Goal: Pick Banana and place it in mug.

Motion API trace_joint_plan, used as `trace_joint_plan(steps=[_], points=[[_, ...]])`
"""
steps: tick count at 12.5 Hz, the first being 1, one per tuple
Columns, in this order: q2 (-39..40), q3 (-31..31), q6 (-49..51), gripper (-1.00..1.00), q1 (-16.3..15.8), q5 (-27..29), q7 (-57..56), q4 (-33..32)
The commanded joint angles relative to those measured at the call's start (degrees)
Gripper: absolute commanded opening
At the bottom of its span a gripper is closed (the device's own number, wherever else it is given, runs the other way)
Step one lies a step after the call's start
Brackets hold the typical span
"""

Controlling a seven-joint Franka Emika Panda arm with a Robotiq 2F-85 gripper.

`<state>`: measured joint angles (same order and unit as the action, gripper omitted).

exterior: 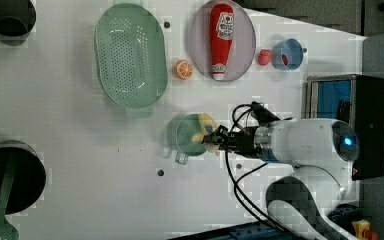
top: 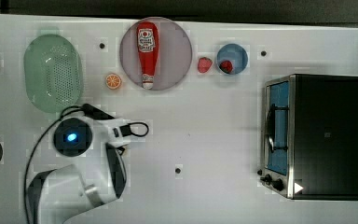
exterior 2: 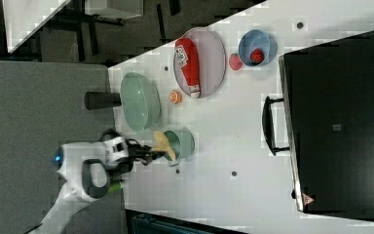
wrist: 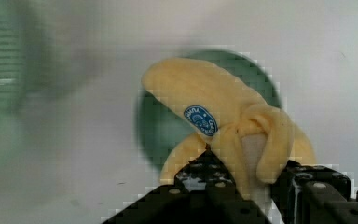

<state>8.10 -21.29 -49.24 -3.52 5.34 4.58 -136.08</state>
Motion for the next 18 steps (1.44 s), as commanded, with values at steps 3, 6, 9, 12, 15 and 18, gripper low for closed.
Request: trace_joint_plan(steps=[3, 6, 9, 12, 15, 18], points=[[-2.99, -0.46, -2.09, 0.47, -1.00, -2.12, 7.09, -0.62], [-3.06, -0.03, -2.88, 1.00, -0.97, -1.90, 7.09, 0.03], [-7.52, 3.53, 1.44, 1.00, -0.18, -1.10, 7.05, 3.90], [-13.45, 9.09, 15.49, 1.00, 0.26, -1.21, 5.58, 10.58], [-17.26, 15.03, 28.79, 1.00, 0.70, -2.56, 5.31, 18.95], [-18.67, 20.16, 38.04, 1.00, 1.07, -6.09, 5.17, 26.32]])
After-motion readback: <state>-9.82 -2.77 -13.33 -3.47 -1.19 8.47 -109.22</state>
